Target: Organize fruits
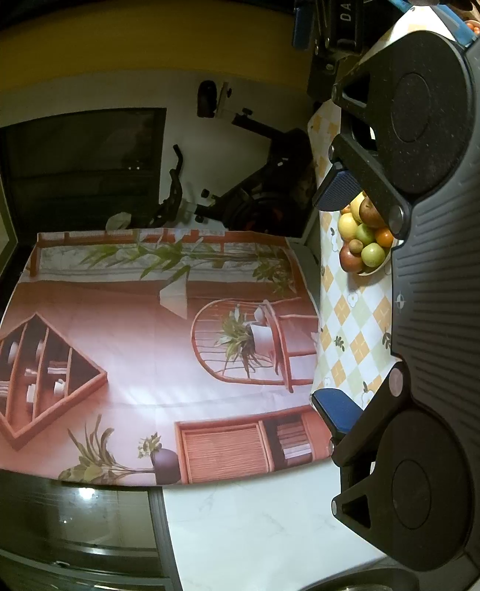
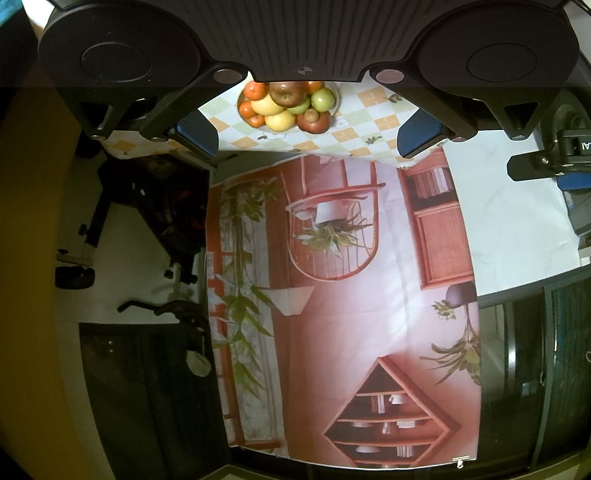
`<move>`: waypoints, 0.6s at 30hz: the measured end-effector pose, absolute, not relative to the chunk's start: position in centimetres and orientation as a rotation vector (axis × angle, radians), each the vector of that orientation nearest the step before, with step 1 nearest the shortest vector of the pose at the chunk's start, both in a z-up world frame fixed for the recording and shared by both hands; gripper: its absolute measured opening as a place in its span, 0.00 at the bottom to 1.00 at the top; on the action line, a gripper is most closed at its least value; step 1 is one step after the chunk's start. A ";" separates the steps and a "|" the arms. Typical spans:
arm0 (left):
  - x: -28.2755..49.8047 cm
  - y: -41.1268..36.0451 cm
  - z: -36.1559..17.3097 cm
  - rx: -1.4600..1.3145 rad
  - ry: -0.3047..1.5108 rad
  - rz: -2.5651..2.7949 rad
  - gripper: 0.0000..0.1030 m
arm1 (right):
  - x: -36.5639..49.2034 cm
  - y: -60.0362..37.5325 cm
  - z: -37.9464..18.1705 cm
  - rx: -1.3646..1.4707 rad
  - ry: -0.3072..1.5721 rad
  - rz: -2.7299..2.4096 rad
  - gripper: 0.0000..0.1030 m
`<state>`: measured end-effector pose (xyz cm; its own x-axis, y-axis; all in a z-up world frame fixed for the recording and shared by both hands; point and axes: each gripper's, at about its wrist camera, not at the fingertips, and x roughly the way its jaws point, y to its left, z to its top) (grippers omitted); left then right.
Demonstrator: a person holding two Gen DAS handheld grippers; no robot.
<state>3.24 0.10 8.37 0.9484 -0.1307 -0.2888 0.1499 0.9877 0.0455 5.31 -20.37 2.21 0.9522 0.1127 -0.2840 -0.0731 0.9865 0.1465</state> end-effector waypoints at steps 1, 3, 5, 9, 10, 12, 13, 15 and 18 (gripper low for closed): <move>3.2 0.1 8.4 0.067 0.289 -0.143 1.00 | 5.2 -20.4 2.3 0.135 0.297 0.095 1.00; 3.2 0.1 8.4 0.066 0.289 -0.142 1.00 | 5.3 -20.4 2.2 0.136 0.297 0.095 1.00; 3.2 0.2 8.4 0.065 0.292 -0.137 1.00 | 5.2 -20.4 2.3 0.135 0.297 0.096 1.00; 3.2 0.3 8.4 0.063 0.292 -0.133 1.00 | 5.3 -20.3 2.3 0.135 0.296 0.095 1.00; 3.2 0.2 8.5 0.063 0.292 -0.132 1.00 | 5.3 -20.3 2.3 0.135 0.297 0.095 1.00; 3.1 0.3 8.5 0.063 0.291 -0.131 1.00 | 5.3 -20.3 2.3 0.135 0.296 0.096 1.00; 3.1 0.3 8.5 0.063 0.290 -0.130 1.00 | 5.4 -20.3 2.3 0.134 0.296 0.095 1.00; 3.0 0.3 8.5 0.063 0.290 -0.130 1.00 | 5.3 -20.3 2.3 0.134 0.296 0.095 1.00; 3.0 0.3 8.5 0.064 0.290 -0.131 1.00 | 5.4 -20.2 2.3 0.134 0.296 0.095 1.00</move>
<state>2.96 0.34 8.51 0.9499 -0.1191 -0.2889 0.1374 0.9895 0.0440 5.35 -20.24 2.33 0.9520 0.1126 -0.2845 -0.0731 0.9866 0.1458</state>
